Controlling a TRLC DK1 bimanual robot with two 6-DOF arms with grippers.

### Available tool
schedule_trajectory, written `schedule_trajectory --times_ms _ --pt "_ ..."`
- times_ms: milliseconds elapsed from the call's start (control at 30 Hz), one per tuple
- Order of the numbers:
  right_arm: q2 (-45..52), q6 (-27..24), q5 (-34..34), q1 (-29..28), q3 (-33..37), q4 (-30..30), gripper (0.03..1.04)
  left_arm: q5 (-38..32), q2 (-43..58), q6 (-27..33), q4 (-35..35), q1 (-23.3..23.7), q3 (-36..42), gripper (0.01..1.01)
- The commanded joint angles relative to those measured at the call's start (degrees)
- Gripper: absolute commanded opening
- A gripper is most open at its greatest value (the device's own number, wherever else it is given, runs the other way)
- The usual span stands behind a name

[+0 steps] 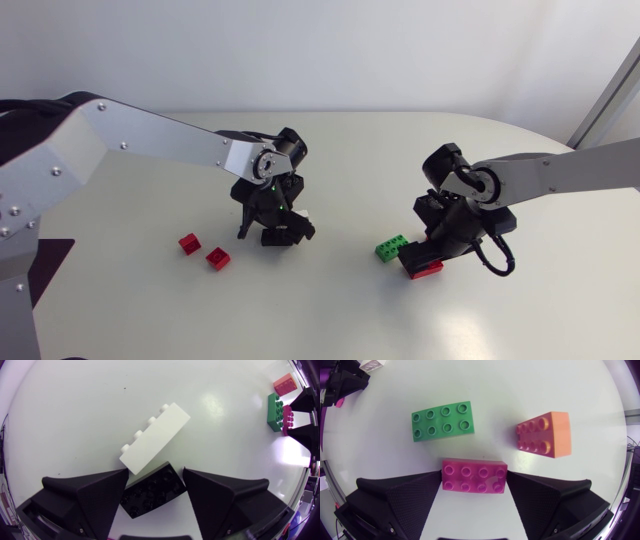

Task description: Sort duplo bricks by size, large to the right and small to the left

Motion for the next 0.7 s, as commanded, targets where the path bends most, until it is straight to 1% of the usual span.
schedule_trajectory --times_ms 0,33,267,367,400,433,467,500,533,600,633,667 --pt "-1.2 -1.1 0.2 0.2 -0.9 0.6 0.94 -0.9 1.4 -1.4 -1.1 -0.5 0.1 0.428" --pt "-1.4 -1.2 0.2 0.2 -1.2 0.7 0.94 -0.9 1.7 -1.5 -1.3 -0.3 0.3 0.305" --pt "-2.6 -1.7 0.2 -0.1 -2.0 0.8 0.94 -0.9 0.9 -0.9 -2.6 -1.0 1.1 0.302" --pt "-2.9 -2.1 0.2 -0.1 -2.2 0.8 0.94 -0.8 -1.1 1.4 -2.6 -0.7 0.4 0.308" --pt "-2.9 -2.1 0.2 -0.1 -2.2 0.8 0.94 -0.8 -2.2 2.8 -2.6 -0.5 0.0 0.33" --pt "-3.0 -2.1 0.1 -0.1 -2.3 0.8 0.94 -0.8 -3.2 3.9 -2.6 -0.1 -0.5 0.403" --pt "-3.1 -2.2 0.1 -0.1 -2.5 0.9 0.94 -0.7 -4.4 4.7 -2.6 0.2 -1.1 0.489" --pt "-3.1 -2.2 0.1 -0.1 -2.7 1.0 0.94 -0.5 -6.0 6.0 -2.6 0.6 -1.9 0.603" --pt "-3.1 -2.3 0.0 0.0 -2.8 1.0 0.94 -0.5 -7.4 7.2 -2.6 0.7 -2.8 0.697" --pt "-3.1 -2.4 0.0 0.1 -2.9 1.1 0.94 0.7 -10.1 10.0 -2.6 0.7 -4.7 0.803" --pt "-3.1 -2.3 0.0 0.2 -2.9 1.1 0.94 0.7 -11.1 11.0 -2.6 0.7 -5.7 0.831" --pt "-3.2 -2.4 -0.1 0.2 -2.9 1.0 0.94 0.7 -11.9 11.6 -2.7 1.2 -6.4 0.838"
